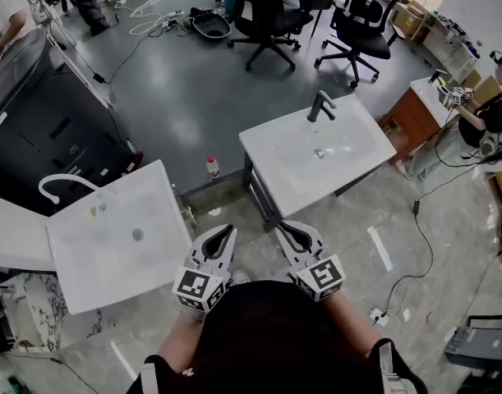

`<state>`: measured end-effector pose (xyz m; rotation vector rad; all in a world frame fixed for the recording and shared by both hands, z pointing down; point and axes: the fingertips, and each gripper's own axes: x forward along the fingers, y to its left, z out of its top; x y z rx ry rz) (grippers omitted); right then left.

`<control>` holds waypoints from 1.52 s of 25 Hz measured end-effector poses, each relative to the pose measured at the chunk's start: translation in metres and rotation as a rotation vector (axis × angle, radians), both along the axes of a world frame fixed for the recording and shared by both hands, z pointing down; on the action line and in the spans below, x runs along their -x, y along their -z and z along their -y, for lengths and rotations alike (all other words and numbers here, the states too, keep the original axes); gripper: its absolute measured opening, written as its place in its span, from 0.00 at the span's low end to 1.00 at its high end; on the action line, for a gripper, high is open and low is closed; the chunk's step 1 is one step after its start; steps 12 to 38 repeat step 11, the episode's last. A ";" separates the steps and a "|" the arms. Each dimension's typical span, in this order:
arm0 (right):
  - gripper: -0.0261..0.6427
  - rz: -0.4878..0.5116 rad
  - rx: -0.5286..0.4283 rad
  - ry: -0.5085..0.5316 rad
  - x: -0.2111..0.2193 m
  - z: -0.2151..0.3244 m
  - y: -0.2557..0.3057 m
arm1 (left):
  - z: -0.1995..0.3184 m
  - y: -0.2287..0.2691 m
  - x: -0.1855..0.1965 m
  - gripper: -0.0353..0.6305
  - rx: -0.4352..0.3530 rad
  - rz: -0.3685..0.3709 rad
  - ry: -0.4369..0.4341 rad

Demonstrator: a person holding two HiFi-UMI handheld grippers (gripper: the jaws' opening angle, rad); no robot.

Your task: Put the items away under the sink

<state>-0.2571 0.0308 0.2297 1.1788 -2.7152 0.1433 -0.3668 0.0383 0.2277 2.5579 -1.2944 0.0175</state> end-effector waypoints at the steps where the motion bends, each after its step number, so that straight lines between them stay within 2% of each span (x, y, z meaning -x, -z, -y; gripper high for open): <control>1: 0.12 0.001 -0.004 0.002 0.002 0.000 0.002 | 0.000 0.000 0.002 0.09 -0.001 -0.001 0.001; 7: 0.12 -0.012 0.008 0.008 0.010 -0.001 -0.002 | 0.000 -0.008 0.013 0.09 0.013 -0.001 0.011; 38: 0.12 -0.023 0.004 0.024 0.007 -0.001 0.000 | 0.001 -0.008 0.012 0.09 0.019 0.002 0.017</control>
